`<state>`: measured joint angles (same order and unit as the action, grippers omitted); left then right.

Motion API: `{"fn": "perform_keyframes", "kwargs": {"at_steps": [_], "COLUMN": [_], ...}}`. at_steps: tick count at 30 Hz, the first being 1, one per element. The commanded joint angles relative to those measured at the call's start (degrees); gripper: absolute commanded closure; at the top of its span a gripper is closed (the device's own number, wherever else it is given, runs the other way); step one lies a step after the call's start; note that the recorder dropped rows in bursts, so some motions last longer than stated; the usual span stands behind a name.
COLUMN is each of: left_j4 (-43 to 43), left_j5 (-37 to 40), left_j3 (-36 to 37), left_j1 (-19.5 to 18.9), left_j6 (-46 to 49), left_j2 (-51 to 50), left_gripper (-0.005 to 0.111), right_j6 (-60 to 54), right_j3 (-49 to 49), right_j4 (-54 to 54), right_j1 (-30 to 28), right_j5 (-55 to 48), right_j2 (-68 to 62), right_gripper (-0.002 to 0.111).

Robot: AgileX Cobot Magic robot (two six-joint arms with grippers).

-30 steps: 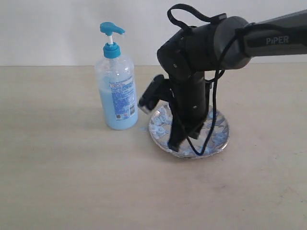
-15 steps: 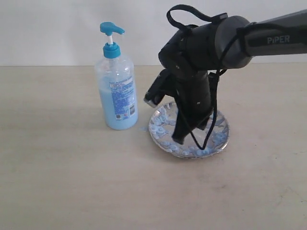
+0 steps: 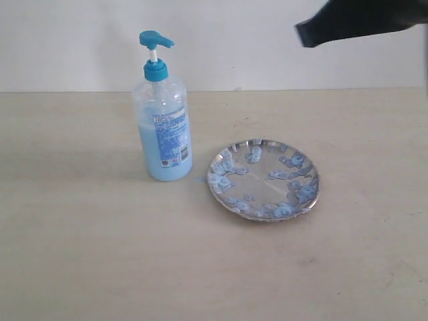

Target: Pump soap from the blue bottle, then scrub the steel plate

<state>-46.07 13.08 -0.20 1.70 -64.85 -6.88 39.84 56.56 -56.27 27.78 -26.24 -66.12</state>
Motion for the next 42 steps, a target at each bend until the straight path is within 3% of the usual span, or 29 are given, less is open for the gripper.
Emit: {"fn": "perform_keyframes", "kwargs": {"at_steps": [1, 7, 10, 16, 22, 25, 28, 32, 40, 42], "left_j4": [0.08, 0.08, 0.08, 0.08, 0.08, 0.09, 0.09, 0.09, 0.09, 0.09], "left_j5": [-0.15, -0.15, -0.15, -0.15, -0.15, 0.14, 0.00, 0.00, 0.00, 0.00], "left_j3": [0.20, 0.20, 0.20, 0.20, 0.20, 0.20, 0.20, 0.20, 0.20, 0.20], "left_j1": [0.26, 0.26, 0.26, 0.26, 0.26, 0.26, 0.26, 0.26, 0.26, 0.26], "left_j6": [0.22, 0.22, 0.22, 0.22, 0.22, 0.22, 0.22, 0.22, 0.22, 0.22], "left_j2": [-0.31, -0.31, -0.31, -0.31, -0.31, -0.31, -0.31, -0.31, -0.31, -0.31], "left_gripper": [0.103, 0.103, 0.103, 0.103, 0.103, 0.103, 0.103, 0.103, 0.103, 0.103], "right_j6": [2.48, 9.36, 14.40, 15.08, 9.25, -0.54, -7.76, -6.99, -6.99, -12.18], "right_j3": [-18.34, -34.11, -36.42, -36.54, -36.54, -36.54, -37.28, -38.11, -44.38, -47.91], "right_j4": [-0.86, 8.14, 14.34, 15.12, 14.27, 14.49, 15.24, 15.55, 20.41, 29.69], "right_j1": [-1.57, -1.46, -1.46, -1.46, -1.63, -6.36, -15.45, -25.52, -27.83, -27.83], "right_j5": [9.95, 10.28, 2.39, -12.35, -4.78, 5.98, 14.60, 13.75, 11.66, 12.60], "right_j2": [20.75, 40.50, 48.42, 59.82, 66.12, 66.12, 66.12, 66.12, 66.12, 66.12], "right_gripper": [0.109, 0.109, 0.109, 0.109, 0.109, 0.109, 0.109, 0.109, 0.109, 0.109]}}
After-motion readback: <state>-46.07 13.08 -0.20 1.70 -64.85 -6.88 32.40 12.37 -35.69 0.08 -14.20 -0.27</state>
